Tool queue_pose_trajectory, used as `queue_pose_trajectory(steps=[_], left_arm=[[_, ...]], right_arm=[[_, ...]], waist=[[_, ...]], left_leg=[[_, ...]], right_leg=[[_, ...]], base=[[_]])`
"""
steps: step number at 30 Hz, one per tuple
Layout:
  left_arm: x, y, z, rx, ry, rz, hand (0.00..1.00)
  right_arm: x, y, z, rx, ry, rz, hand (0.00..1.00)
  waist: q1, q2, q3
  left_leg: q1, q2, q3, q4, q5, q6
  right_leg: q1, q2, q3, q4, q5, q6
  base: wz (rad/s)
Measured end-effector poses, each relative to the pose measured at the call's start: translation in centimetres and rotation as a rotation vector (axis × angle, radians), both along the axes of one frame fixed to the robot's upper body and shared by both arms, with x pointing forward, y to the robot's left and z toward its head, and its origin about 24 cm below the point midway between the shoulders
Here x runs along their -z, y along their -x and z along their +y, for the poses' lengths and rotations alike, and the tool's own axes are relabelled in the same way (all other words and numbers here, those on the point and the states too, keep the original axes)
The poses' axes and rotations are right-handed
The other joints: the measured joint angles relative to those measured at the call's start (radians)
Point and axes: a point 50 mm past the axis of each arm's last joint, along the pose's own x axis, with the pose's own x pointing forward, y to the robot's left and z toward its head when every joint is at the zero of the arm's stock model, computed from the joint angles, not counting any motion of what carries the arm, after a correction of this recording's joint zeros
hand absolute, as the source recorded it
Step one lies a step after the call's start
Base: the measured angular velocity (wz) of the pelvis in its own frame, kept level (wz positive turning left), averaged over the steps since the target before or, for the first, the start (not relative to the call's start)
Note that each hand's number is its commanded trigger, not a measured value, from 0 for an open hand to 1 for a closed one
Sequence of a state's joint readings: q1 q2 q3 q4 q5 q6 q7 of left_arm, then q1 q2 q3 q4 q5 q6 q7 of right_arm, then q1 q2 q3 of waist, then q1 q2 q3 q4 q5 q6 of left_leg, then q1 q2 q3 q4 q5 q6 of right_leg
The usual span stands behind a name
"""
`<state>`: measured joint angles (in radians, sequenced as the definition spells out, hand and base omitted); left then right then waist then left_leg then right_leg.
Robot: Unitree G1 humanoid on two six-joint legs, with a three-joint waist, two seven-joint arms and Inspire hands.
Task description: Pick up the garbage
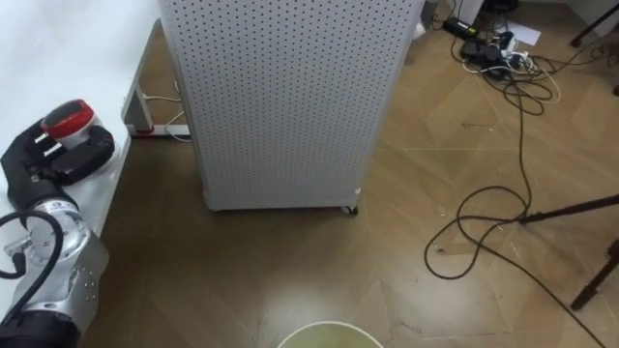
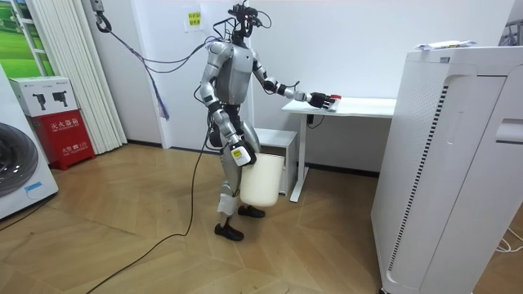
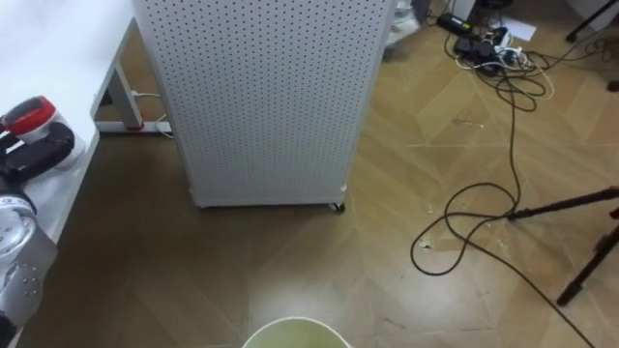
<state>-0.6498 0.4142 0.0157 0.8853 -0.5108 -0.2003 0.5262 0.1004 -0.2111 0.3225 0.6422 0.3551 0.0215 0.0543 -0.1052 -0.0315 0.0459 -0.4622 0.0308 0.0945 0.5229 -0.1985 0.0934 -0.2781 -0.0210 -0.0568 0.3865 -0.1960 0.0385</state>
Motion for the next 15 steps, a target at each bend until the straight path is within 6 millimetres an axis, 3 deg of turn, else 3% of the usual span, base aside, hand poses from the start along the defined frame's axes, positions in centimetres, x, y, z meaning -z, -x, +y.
queue_pose_trajectory(steps=[15], left_arm=[[-0.7,-0.2,1.2,-0.037,0.044,-0.01,1.0]], right_arm=[[-0.2,-0.8,0.1,-0.004,0.008,-0.016,1.0]], waist=[[-0.013,0.0,0.0004]], left_leg=[[-0.023,0.01,0.018,0.014,0.002,0.0]], right_leg=[[-0.04,0.006,0.024,0.033,0.0,0.0]], base=[[-0.04]])
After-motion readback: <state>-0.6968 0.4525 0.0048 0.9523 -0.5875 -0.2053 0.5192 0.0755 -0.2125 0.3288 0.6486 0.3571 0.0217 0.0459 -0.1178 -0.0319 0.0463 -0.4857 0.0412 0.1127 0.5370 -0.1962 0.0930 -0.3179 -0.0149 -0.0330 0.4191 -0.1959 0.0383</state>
